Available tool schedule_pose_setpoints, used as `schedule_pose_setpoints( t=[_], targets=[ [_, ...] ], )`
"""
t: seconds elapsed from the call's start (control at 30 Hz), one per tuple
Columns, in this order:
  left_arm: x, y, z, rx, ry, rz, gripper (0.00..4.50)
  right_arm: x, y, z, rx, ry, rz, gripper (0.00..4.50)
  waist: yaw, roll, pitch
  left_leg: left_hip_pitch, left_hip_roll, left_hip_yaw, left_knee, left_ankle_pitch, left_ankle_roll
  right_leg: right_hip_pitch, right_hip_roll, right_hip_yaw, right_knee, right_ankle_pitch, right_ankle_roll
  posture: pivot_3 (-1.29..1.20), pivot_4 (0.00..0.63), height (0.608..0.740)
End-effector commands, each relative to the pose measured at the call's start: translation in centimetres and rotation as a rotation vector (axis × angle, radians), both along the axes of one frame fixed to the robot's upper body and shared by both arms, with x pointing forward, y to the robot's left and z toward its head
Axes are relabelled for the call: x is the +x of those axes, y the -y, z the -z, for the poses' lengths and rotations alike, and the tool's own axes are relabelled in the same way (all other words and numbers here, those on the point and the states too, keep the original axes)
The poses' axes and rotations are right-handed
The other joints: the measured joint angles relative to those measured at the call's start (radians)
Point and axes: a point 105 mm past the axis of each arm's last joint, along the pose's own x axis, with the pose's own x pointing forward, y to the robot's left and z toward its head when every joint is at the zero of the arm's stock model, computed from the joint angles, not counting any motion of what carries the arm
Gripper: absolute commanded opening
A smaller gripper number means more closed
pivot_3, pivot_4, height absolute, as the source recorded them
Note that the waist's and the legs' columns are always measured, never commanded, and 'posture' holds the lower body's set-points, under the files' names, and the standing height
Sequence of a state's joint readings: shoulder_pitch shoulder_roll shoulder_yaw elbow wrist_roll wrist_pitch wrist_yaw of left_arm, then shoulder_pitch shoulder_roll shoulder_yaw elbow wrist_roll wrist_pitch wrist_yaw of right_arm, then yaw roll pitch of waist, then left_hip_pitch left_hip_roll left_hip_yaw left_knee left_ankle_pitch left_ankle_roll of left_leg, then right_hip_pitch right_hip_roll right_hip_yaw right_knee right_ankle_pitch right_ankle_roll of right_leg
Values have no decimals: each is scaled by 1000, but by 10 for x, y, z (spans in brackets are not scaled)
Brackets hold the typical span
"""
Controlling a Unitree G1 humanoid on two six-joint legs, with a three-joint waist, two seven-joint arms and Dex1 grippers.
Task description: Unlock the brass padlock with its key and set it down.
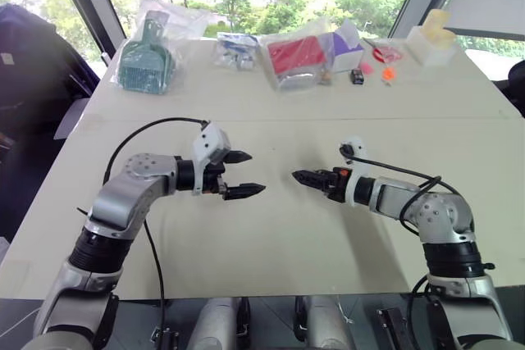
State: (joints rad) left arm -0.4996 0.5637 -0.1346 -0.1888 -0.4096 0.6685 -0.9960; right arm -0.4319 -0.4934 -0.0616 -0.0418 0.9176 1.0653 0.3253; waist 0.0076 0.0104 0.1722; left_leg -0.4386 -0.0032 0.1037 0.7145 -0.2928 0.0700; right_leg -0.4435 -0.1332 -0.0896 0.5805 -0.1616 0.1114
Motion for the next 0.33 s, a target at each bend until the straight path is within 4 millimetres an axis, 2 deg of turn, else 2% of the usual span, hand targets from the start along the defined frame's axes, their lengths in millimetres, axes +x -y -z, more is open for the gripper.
schedule_pose_setpoints(
  t=[0.03,0.17,0.33],
  targets=[
    [-6,-2,-4,-19,18,4,4375,-8,48,-10,-235,128,42,4380,7,0,0,0,0,0,0,-1,1,0,0,0,0,0,0,0,150,735],
    [-11,-9,6,-1,-14,-8,4375,-33,83,-40,-342,282,26,4380,26,2,0,-2,-2,0,0,2,-4,-1,-1,0,-2,0,0,0,150,735],
    [-20,-15,17,7,-58,-10,4375,-63,98,-47,-363,312,4,4380,22,1,1,-2,1,1,-1,0,-2,-2,0,0,-2,0,1,0,150,735]
  ],
)
